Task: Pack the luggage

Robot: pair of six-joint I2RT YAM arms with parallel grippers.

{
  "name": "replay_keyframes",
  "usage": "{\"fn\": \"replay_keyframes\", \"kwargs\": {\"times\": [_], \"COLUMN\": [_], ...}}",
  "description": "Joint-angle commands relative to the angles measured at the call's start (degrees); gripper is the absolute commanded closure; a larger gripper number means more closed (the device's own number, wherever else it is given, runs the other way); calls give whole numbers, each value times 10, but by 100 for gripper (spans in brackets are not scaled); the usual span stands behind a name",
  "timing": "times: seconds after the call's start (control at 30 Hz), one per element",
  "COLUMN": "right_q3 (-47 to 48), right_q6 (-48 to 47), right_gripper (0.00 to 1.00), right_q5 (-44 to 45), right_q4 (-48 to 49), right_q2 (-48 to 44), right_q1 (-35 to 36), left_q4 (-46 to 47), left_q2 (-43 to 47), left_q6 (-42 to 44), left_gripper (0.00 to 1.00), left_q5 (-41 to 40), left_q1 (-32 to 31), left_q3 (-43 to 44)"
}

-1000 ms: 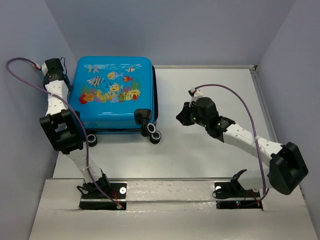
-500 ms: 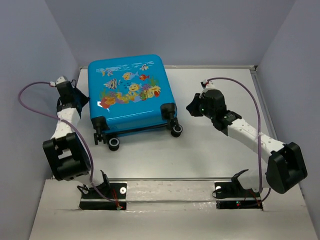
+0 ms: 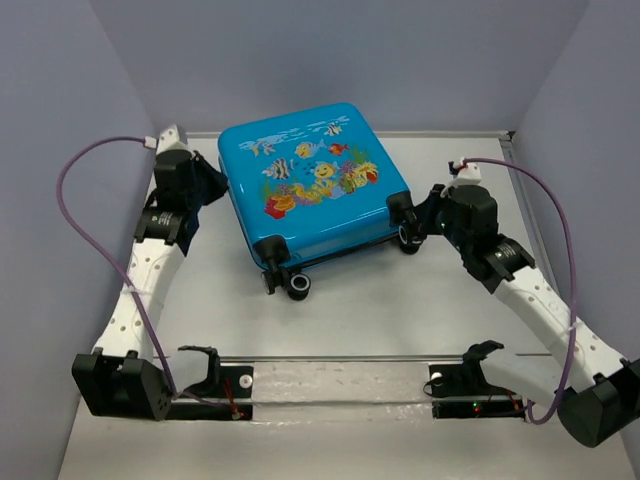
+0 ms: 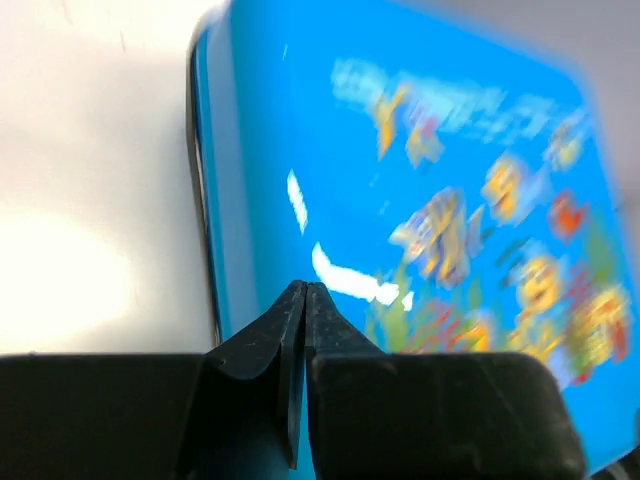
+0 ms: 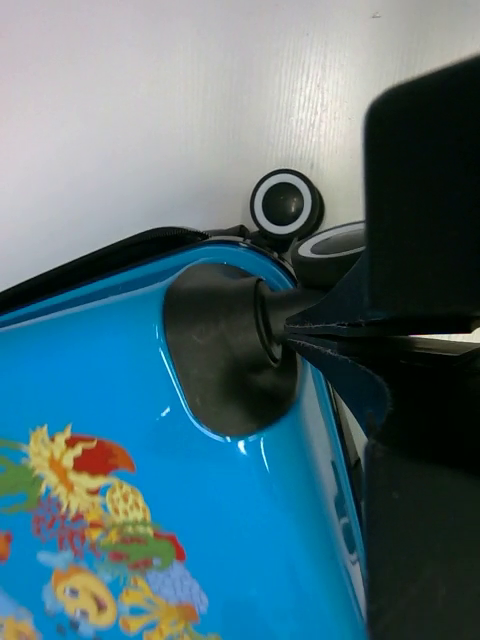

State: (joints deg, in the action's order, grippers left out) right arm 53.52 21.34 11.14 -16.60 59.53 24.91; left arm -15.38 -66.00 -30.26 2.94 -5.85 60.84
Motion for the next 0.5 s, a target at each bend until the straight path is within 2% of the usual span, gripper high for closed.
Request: {"fn": "replay_keyframes", "kwargs": {"times": [0.0, 0.03, 0.07, 0.17, 0.23, 0.33, 0.47], "right_q3": [23, 19, 18, 10, 5, -8, -28], "right_q6": [-7, -10, -12, -17, -15, -15, -10], "right_gripper": [93, 93, 93, 93, 93, 93, 93], "right_q5": [-8, -28, -44, -142, -154, -157, -164], "right_q4": [-32, -36, -40, -48, -57, -68, -69], "right_q2": [-45, -51, -53, -47, -39, -31, -8], "right_q1": [6, 6, 6, 6, 36, 79, 85], "left_q4": [39, 54, 61, 46, 24, -6, -59], "left_q2": [-1, -26, -26, -151, -206, -343, -455], "left_q6": [20, 25, 25, 42, 56, 75, 86], "left_gripper": [82, 78, 78, 74, 74, 68, 66], "left_q5": [-111, -119, -119, -102, -100, -88, -65], "left_q1": [1, 1, 1, 7, 12, 24, 53], "left_q3": [118, 134, 152, 261, 348, 468, 631]}}
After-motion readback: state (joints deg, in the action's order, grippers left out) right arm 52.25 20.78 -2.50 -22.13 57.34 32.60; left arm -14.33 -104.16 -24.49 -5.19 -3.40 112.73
